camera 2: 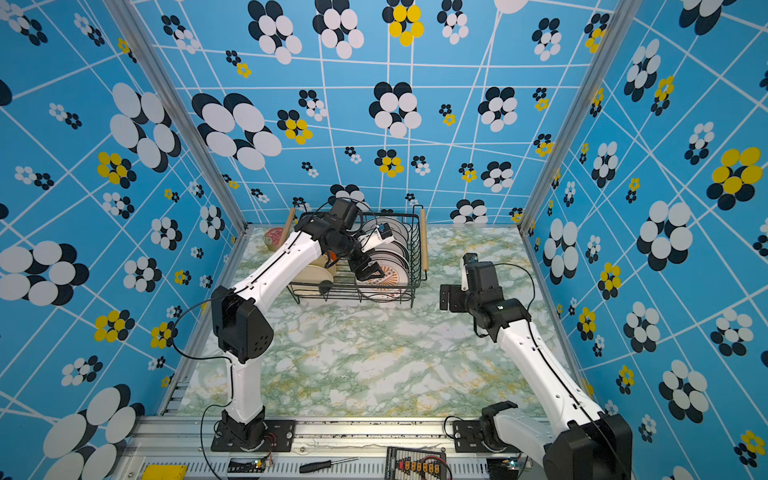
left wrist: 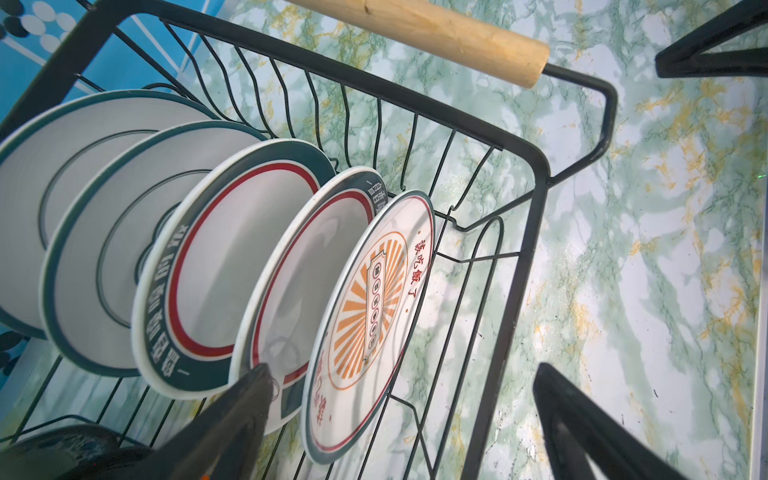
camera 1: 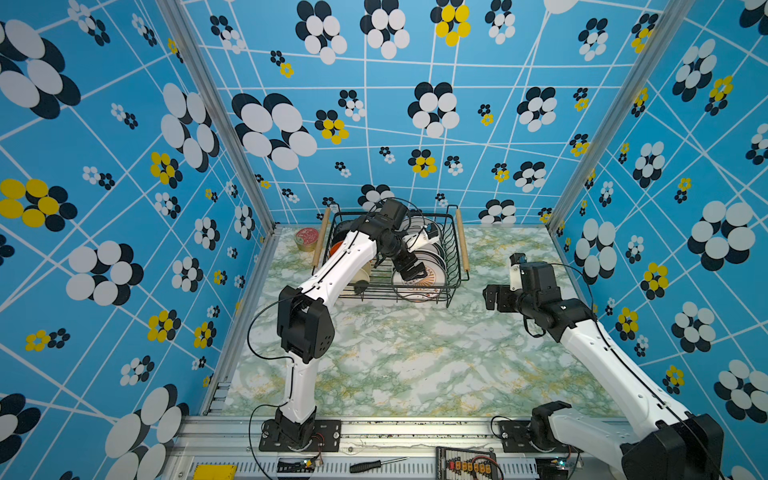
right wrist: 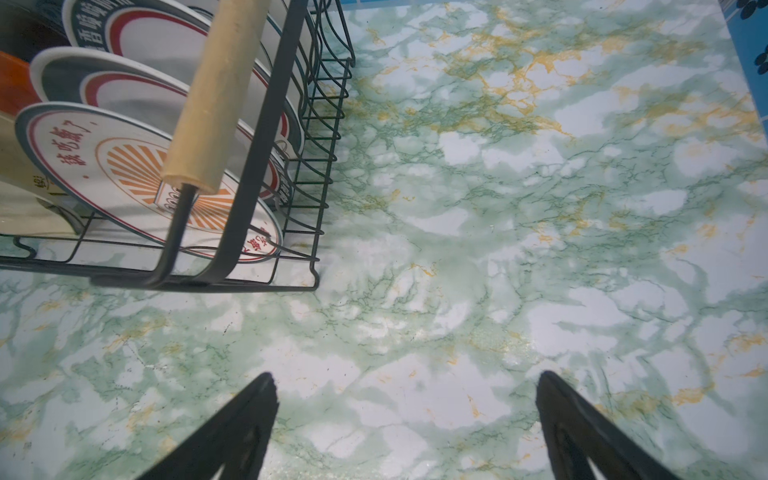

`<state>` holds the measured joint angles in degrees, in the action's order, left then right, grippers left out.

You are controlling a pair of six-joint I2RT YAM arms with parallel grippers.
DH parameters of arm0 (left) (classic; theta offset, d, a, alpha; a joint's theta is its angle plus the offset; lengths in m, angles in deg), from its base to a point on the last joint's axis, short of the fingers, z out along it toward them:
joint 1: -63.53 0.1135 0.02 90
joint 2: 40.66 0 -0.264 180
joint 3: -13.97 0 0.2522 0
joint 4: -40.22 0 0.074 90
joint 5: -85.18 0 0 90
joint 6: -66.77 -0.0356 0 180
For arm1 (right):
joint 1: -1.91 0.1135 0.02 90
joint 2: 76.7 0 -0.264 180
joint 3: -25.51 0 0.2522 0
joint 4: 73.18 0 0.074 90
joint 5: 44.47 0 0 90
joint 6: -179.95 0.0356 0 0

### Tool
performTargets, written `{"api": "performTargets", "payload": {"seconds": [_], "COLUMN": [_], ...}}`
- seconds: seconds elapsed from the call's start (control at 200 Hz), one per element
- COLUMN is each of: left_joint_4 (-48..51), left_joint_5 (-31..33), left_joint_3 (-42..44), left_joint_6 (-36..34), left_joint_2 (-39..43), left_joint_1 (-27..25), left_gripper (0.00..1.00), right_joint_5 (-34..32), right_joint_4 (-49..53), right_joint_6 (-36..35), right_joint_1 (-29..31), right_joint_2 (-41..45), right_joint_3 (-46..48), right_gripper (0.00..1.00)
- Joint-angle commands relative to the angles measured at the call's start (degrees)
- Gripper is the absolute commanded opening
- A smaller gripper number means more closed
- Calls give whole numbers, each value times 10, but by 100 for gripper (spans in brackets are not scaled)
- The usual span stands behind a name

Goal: Unload the plates from the dish rack

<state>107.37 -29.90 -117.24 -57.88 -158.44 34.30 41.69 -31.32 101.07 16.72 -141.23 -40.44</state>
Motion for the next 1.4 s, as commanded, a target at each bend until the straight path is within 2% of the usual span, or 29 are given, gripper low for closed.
{"api": "performTargets", "payload": {"seconds": [0.0,0.305,0.66,0.96,1.295,1.395], "left_joint_4": [30,15,21,34,48,50], "left_joint_5": [-4,21,39,48,64,68], "left_joint_3": [-17,-10,-42,-70,-82,-81], "left_joint_6": [-19,-22,-49,-62,-71,-71], "left_joint_2": [-12,-29,-67,-101,-120,-122], "left_joint_1": [2,2,7,9,11,12], "left_gripper": [99,99,97,82,51,48], "right_joint_5": [6,22,22,-13,-17,-19], "right_joint_4": [-10,-15,-14,-2,1,4], "right_joint_6": [-7,-7,-8,-3,8,11], "right_joint_1": [-4,-5,-4,-5,-6,-6], "right_joint_2": [-8,-29,-36,-37,-36,-38], "right_joint_3": [4,-1,0,4,12,12], "right_gripper": [99,99,99,99,99,99]}}
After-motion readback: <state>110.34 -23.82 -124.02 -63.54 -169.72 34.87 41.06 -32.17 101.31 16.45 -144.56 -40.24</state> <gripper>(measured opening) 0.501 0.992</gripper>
